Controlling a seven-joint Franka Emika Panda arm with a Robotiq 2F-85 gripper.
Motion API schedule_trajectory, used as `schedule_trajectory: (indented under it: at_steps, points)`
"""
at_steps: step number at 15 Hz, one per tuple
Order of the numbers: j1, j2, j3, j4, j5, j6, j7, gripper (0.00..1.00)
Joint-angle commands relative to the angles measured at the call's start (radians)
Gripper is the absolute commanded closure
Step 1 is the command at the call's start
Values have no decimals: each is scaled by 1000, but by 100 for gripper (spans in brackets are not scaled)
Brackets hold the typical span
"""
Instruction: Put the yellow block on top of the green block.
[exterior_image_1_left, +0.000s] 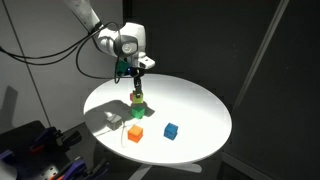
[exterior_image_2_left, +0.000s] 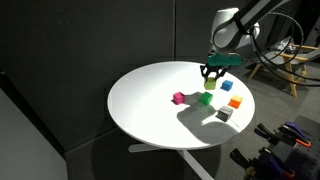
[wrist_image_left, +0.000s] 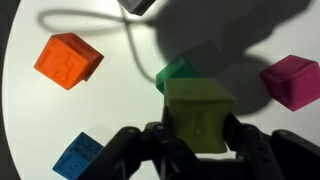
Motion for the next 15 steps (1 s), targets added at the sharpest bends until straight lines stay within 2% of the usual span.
schedule_trajectory:
  at_steps: [1, 15]
  points:
    - [1, -14, -4, -6, 10, -31, 13, 75]
    - [4, 49, -20, 2, 1, 90, 2, 75]
